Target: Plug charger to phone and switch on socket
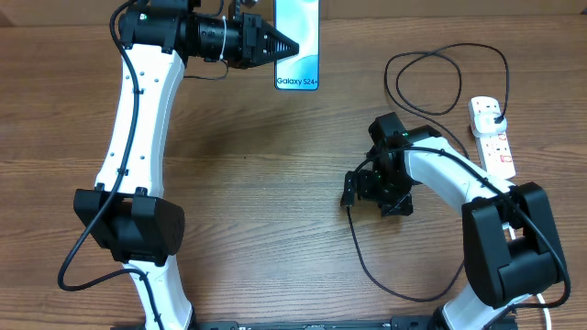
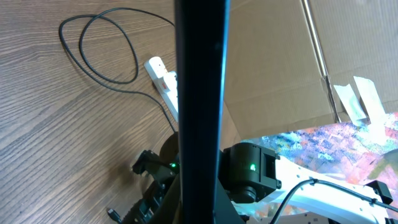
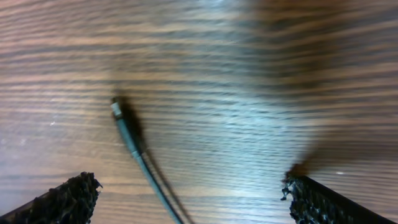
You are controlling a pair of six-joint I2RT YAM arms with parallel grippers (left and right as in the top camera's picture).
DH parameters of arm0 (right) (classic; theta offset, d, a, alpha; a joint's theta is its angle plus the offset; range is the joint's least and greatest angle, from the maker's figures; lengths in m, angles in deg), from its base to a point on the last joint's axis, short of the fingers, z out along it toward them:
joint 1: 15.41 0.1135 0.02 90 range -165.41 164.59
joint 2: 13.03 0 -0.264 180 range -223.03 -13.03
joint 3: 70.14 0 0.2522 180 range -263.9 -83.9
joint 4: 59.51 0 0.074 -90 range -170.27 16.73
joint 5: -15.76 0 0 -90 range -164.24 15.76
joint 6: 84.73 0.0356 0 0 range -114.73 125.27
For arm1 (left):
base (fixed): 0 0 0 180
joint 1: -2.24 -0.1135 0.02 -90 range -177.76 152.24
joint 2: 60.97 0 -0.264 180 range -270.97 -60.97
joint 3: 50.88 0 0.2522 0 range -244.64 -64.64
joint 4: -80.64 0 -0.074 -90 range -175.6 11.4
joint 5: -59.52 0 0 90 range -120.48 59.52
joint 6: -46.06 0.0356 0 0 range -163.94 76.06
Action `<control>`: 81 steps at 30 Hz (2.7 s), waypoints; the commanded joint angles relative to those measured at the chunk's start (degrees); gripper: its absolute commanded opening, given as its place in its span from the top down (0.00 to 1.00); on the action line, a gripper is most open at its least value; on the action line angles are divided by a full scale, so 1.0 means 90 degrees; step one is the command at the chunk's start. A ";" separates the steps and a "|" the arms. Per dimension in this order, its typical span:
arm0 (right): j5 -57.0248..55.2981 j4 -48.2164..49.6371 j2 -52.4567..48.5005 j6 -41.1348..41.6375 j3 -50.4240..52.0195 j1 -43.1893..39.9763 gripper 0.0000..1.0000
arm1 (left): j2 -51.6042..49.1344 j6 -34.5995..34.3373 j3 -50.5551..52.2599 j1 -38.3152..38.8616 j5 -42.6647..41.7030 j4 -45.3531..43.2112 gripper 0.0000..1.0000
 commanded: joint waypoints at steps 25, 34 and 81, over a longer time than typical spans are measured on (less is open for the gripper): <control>-0.0925 0.0503 0.0019 0.0403 0.0039 0.1117 0.62 | 0.0053 0.0007 -0.0051 0.0019 -0.0158 0.0063 0.96; -0.1188 0.0699 -0.0338 0.0612 0.0039 0.1234 0.66 | 0.0053 0.0005 -0.0051 0.0019 -0.0160 0.0182 0.96; 0.1044 0.0126 -0.0165 -0.0687 -0.1005 0.0600 0.96 | 0.0051 0.0466 -0.0051 0.0015 -0.1158 -0.0155 0.96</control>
